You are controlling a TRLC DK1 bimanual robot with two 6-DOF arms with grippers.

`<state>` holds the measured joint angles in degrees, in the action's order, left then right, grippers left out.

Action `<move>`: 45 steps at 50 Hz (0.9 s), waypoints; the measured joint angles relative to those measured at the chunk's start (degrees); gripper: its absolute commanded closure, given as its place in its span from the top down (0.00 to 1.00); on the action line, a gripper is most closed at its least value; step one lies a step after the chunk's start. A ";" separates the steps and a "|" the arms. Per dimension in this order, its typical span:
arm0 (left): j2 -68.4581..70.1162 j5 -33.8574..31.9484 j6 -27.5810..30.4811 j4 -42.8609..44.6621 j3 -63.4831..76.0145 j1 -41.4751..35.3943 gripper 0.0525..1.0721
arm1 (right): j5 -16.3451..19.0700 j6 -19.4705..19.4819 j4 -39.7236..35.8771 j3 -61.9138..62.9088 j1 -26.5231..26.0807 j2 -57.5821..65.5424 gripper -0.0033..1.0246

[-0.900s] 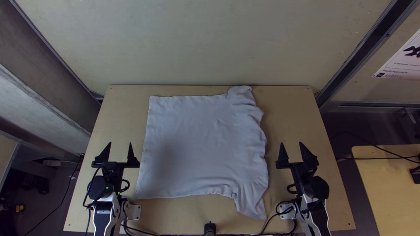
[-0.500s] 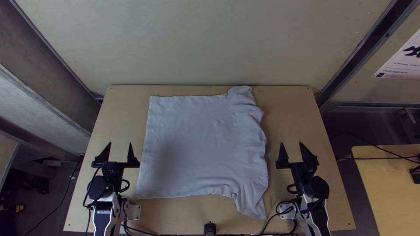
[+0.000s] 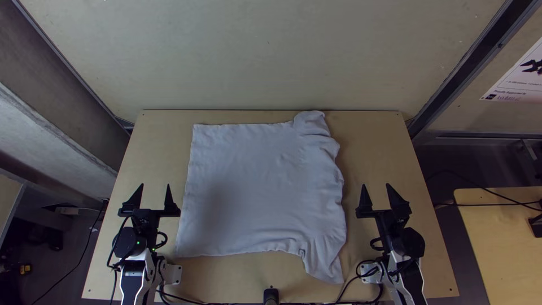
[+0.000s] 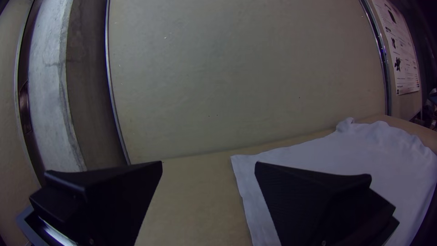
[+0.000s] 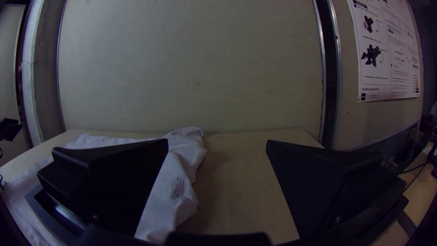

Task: Fold the t-shirt

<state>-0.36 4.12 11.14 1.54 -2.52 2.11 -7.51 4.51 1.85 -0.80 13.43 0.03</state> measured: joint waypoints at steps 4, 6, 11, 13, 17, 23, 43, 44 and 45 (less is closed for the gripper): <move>0.00 0.00 0.00 0.00 0.00 0.00 0.96 | 0.00 0.00 0.00 0.00 0.00 0.00 0.96; 0.00 -0.02 0.00 0.00 0.00 0.00 0.96 | 0.00 0.22 0.00 0.00 0.02 0.00 0.96; 0.00 -0.42 0.00 -0.07 0.00 0.00 0.96 | 0.00 0.87 0.00 0.02 0.22 0.00 0.96; 0.00 -0.68 0.00 -0.13 0.00 0.00 0.96 | 0.02 1.07 0.00 0.00 0.59 0.00 0.96; 0.00 -0.70 0.02 -0.11 0.00 -0.37 0.96 | 0.02 1.05 0.00 0.00 1.60 0.00 0.96; 0.00 -0.63 0.02 0.09 -0.02 -0.48 0.96 | 0.02 1.03 0.00 -0.09 1.05 0.00 0.96; -0.68 -0.90 0.90 1.86 -3.93 -0.37 0.96 | 0.02 -2.27 1.46 -9.64 0.33 1.70 0.96; -1.05 -1.03 1.01 2.29 -4.44 -0.39 0.96 | 0.02 -2.73 1.81 -10.19 0.33 2.05 0.96; -1.53 -1.11 1.18 2.67 -4.98 -0.39 0.96 | 0.02 -3.19 2.27 -10.67 0.31 2.40 0.96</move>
<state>-1.89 3.01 12.32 4.21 -7.51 1.72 -7.49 1.32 4.12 -11.46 13.74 2.44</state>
